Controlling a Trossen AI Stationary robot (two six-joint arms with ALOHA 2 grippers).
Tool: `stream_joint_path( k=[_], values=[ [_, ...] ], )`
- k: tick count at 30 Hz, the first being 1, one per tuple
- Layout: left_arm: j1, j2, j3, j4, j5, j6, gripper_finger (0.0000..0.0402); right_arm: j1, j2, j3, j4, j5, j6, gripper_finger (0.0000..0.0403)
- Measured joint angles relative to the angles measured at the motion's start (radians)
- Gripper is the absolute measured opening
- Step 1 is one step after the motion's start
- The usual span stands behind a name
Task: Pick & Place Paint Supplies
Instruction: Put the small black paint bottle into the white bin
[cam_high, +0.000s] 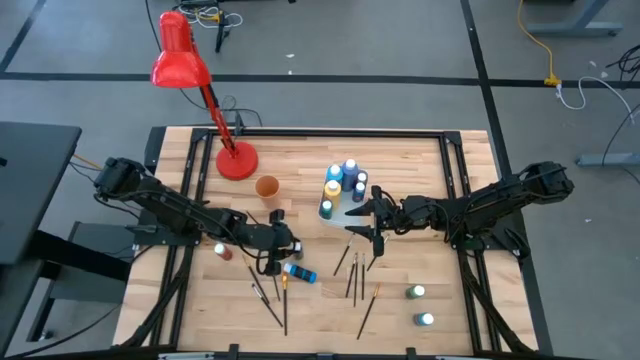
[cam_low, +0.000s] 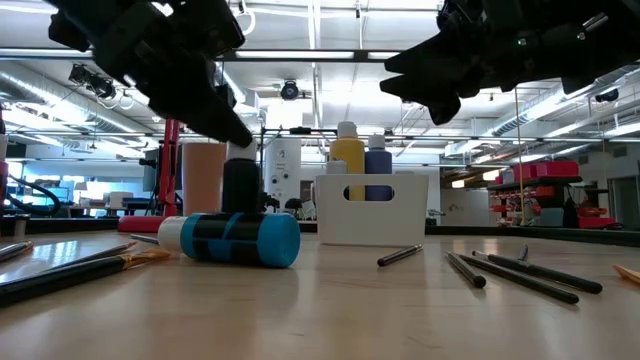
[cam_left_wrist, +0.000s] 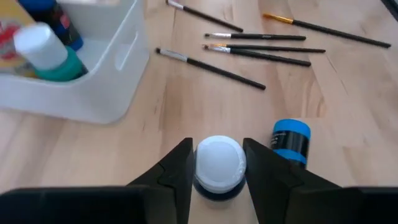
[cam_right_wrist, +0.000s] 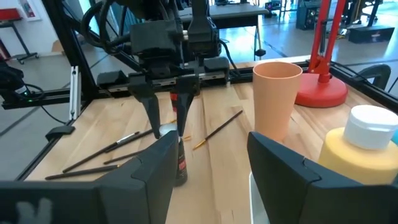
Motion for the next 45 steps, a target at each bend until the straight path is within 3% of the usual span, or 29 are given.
stream_joint_path(
  k=[12,23,35,39,45],
  values=[
    [0.007,0.000,0.147,0.033,-0.016,0.191,0.0126,0.069,0.003,0.039,0.008,-0.001,-0.042,0.0196],
    [0.035,0.000,0.195,0.032,-0.027,0.278,0.0126,0.090,0.234,0.238,-0.095,0.000,-0.159,0.0199],
    [0.035,0.000,0.195,0.033,-0.057,0.304,0.0126,0.061,0.334,0.384,-0.180,0.008,-0.171,0.0263],
    [0.035,0.000,0.195,0.040,-0.079,0.314,0.0126,0.061,0.335,0.387,-0.204,0.011,-0.171,0.0241],
    [0.034,0.000,0.195,0.031,-0.078,0.308,0.0128,0.054,0.335,0.388,-0.200,0.008,-0.162,0.0172]
  ],
)
